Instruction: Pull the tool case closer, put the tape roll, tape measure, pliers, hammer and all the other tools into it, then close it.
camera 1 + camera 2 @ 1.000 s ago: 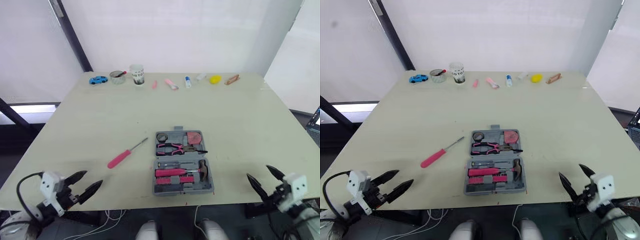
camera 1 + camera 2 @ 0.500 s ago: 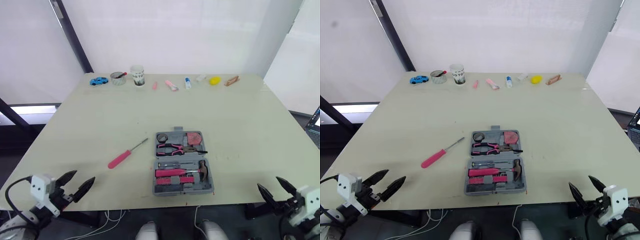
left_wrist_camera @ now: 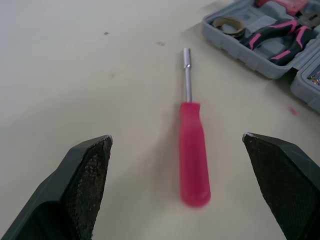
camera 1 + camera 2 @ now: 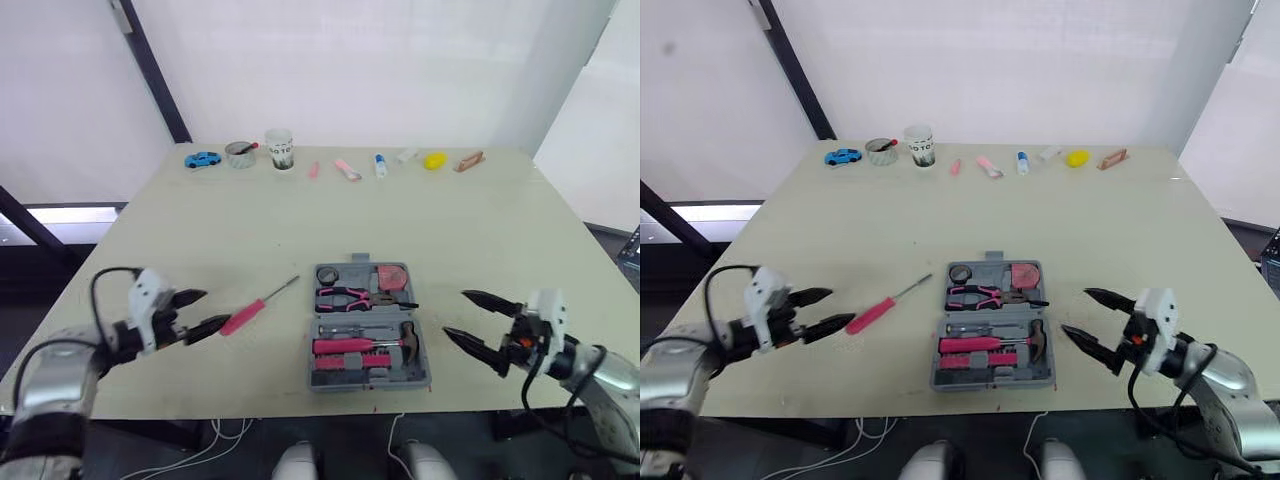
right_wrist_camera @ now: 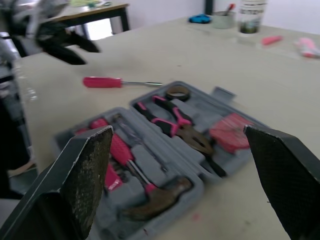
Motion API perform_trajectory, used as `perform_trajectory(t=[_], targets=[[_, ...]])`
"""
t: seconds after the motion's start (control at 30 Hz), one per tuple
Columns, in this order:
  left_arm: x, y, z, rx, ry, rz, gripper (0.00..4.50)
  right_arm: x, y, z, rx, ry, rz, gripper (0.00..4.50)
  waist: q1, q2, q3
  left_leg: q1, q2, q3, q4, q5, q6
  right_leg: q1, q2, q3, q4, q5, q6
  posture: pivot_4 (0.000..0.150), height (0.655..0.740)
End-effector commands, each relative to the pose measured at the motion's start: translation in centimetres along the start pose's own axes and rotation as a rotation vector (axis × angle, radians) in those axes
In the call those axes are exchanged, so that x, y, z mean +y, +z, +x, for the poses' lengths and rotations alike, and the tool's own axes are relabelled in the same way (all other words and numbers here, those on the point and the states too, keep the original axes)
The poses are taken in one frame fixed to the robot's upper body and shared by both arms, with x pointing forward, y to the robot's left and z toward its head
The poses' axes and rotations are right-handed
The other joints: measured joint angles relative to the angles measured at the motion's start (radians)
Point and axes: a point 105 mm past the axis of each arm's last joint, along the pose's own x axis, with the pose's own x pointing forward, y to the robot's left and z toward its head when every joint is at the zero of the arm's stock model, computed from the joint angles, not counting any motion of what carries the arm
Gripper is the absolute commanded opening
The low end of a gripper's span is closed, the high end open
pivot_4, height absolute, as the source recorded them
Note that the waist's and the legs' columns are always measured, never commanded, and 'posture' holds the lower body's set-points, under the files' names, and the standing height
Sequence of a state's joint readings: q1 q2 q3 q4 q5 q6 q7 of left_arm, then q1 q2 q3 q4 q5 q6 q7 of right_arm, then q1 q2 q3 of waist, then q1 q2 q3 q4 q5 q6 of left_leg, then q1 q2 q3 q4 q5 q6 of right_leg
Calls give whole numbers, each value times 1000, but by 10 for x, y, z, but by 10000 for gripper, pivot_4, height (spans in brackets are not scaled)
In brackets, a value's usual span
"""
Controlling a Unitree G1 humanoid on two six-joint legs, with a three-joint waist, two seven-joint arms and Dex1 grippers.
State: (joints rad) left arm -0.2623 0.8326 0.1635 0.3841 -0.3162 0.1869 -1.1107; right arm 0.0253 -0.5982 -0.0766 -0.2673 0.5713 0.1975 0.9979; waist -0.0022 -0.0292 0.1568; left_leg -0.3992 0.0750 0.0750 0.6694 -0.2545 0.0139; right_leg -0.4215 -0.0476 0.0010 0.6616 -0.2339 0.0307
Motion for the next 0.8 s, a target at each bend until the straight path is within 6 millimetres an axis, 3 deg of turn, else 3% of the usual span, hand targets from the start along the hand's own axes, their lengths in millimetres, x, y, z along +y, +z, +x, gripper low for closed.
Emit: perform_trajectory(t=[0.03,0.23,0.37,0.6,0.8], targets=[[-1,7,15,21,-13,12,45000,12,14,14,-15,112,-27,43995,-2,0,0,0,0,0,0,0,0,0,0,0,0,0,1,1500,7400],[-7,3,39,42,-9,8,45000,18,31,31,-31,206,-83,43995,-9,0,0,0,0,-1,0,0,0,0,1,0,0,2,4,1500,7400],[-22,0,55,28,-23,-24,45000,15,32,34,-12,223,-112,43995,-4,0,0,0,0,-1,0,0,0,0,1,0,0,2,4,1500,7400],[-28,-24,47,115,-7,-53,45000,14,33,31,8,219,-124,43995,-7,-1,0,0,0,-2,0,0,0,0,1,0,1,2,4,1500,7400],[-20,-27,53,116,40,-75,45000,15,36,29,11,226,-128,43995,-6,-1,0,0,0,-1,1,0,0,0,1,0,1,2,4,1500,7400]])
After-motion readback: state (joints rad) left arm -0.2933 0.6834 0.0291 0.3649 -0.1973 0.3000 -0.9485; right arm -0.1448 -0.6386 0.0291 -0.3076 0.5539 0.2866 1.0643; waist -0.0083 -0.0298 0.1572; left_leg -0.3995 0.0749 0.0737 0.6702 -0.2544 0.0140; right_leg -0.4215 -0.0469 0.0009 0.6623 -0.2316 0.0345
